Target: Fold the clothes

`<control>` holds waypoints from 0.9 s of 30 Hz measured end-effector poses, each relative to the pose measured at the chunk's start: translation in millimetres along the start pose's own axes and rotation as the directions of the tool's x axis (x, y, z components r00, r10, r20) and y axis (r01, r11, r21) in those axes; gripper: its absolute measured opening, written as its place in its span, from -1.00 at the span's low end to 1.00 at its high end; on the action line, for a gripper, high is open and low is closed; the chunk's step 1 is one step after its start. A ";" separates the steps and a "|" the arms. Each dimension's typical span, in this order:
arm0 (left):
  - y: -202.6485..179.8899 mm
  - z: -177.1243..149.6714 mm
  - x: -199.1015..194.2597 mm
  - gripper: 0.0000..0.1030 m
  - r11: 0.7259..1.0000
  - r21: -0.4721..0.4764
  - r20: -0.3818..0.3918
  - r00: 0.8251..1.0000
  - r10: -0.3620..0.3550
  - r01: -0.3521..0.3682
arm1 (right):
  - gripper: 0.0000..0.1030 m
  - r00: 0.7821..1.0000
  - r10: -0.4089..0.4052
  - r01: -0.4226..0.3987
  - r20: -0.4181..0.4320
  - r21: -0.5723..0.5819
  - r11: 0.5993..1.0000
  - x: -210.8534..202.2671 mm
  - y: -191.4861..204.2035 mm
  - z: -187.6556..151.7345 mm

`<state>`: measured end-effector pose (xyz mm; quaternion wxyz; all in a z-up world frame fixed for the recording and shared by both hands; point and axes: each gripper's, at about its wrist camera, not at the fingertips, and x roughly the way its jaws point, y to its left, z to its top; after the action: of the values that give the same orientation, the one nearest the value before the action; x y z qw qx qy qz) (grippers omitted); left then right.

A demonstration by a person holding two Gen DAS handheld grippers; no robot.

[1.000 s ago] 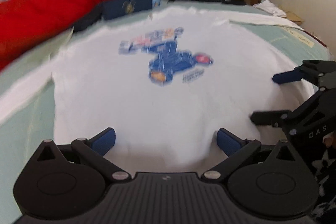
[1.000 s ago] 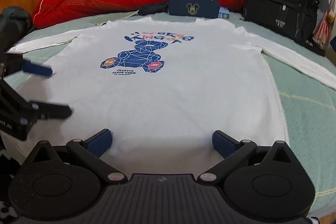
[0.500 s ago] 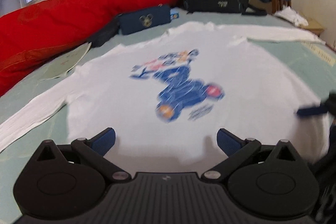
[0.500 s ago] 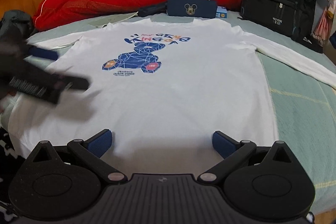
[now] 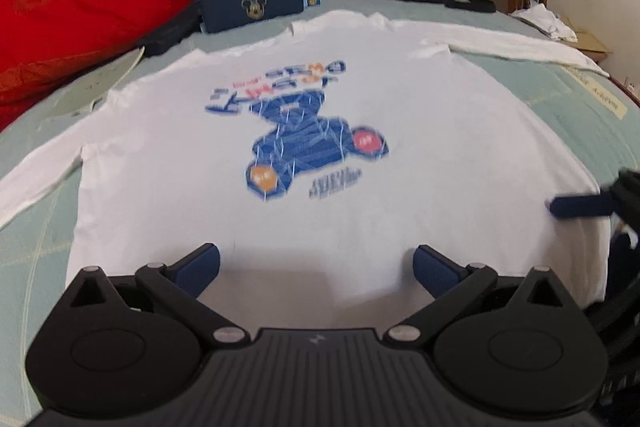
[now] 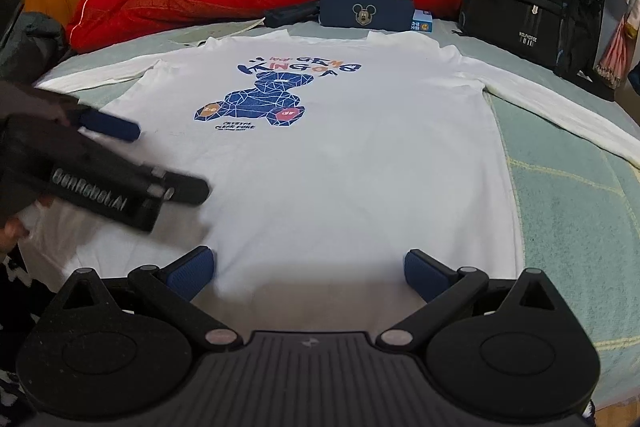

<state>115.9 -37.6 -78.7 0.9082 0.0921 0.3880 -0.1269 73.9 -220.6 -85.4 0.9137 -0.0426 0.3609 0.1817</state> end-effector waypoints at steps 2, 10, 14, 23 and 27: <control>-2.1 4.9 4.8 0.99 1.000 -0.015 0.001 1.000 0.002 -0.002 | 1.00 1.000 0.002 -0.002 0.002 -0.002 1.000 -0.4 0.0 -0.4; -0.9 -0.9 5.6 0.99 1.000 -0.025 -0.016 1.000 -0.013 0.013 | 1.00 1.000 0.014 -0.014 0.006 -0.006 1.000 -0.6 -1.7 -1.0; 3.0 4.1 4.1 0.99 0.999 -0.042 -0.030 0.999 0.018 -0.019 | 1.00 1.000 0.010 -0.009 0.005 -0.007 1.000 -0.2 -0.5 0.7; -11.2 20.5 6.2 0.99 1.000 0.027 0.017 1.000 -0.007 0.006 | 1.00 0.999 0.048 -0.048 0.021 -0.009 0.999 -7.9 0.1 7.4; -8.7 16.1 14.3 0.99 1.000 0.002 -0.004 1.000 -0.013 0.013 | 1.00 0.998 0.064 -0.064 0.004 -0.022 0.998 -3.7 2.6 5.8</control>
<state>133.8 -52.5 -78.8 0.9065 0.0909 0.3901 -0.1332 74.1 -218.0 -78.6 0.9077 -0.0407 0.3579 0.2150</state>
